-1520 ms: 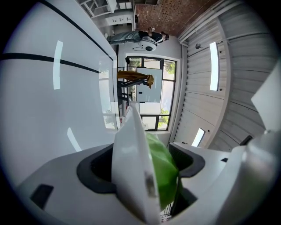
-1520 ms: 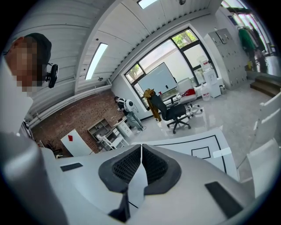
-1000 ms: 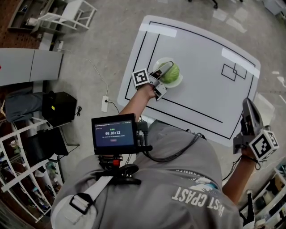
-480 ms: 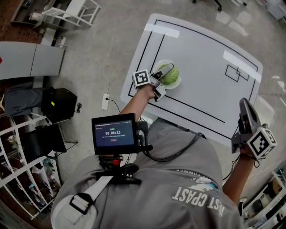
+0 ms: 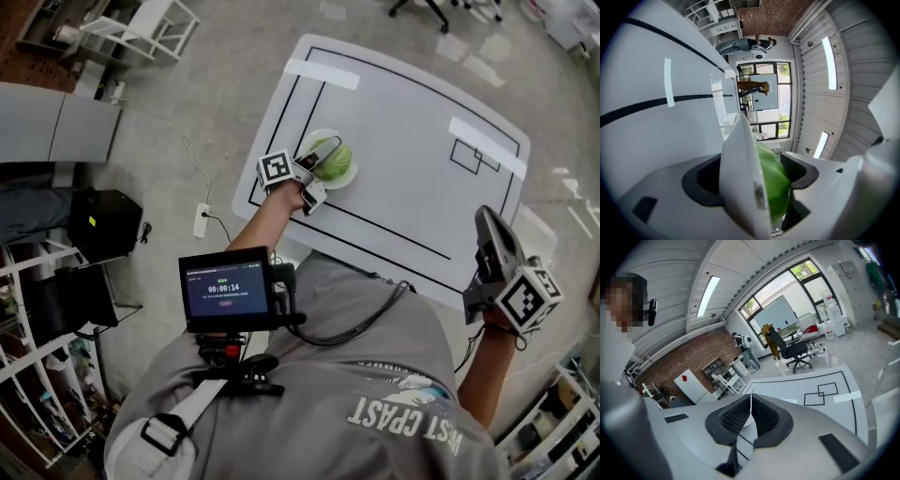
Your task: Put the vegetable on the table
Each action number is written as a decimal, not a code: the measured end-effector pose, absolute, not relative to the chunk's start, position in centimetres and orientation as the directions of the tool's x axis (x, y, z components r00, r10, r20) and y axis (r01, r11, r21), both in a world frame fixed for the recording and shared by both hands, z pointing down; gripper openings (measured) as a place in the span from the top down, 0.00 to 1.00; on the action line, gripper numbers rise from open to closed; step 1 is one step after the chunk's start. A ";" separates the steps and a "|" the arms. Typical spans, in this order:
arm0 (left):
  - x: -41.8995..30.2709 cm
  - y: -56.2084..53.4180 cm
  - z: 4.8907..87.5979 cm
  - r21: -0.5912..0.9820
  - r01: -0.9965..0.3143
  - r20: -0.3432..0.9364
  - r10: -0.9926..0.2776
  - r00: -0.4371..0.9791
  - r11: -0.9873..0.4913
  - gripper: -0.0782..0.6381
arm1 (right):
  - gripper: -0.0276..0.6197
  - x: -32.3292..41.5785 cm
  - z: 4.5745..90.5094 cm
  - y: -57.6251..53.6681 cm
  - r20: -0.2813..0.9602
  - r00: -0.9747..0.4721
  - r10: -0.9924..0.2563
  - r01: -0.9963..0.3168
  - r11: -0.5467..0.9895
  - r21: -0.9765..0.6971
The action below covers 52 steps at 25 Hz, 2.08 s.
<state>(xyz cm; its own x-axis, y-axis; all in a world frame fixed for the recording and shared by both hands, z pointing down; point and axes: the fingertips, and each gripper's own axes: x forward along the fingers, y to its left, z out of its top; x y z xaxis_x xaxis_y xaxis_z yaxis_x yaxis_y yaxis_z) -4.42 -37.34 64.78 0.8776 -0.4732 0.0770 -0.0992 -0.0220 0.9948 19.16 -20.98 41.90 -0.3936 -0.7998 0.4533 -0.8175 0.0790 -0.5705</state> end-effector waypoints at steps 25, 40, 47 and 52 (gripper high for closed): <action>-2.5 -36.6 67.1 0.810 -0.508 0.460 -0.218 0.861 -0.295 0.36 | 0.95 16.6 44.0 -20.8 0.430 -0.485 -0.762 -0.754 0.114 -0.647; -3.7 -34.5 66.1 0.639 -0.627 0.595 -0.231 0.770 -0.446 0.35 | 0.95 15.6 42.4 -16.2 0.410 -0.474 -0.780 -0.767 0.137 -0.627; -4.4 -34.3 65.7 0.518 -0.674 0.658 -0.259 0.707 -0.527 0.30 | 0.95 16.2 41.7 -14.1 0.402 -0.466 -0.788 -0.773 0.142 -0.618; -6.1 -34.5 66.6 0.518 -0.708 0.676 -0.279 0.683 -0.479 0.26 | 0.95 16.2 41.5 -12.2 0.403 -0.467 -0.787 -0.775 0.145 -0.614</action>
<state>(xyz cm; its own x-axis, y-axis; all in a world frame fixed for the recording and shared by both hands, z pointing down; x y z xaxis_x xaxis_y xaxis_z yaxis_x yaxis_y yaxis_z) -6.09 -34.52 66.58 0.6826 -0.2786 0.6756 -0.7085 -0.4790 0.5183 16.20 -12.19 41.45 -0.4669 -0.7870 0.4034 -0.7755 0.1450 -0.6145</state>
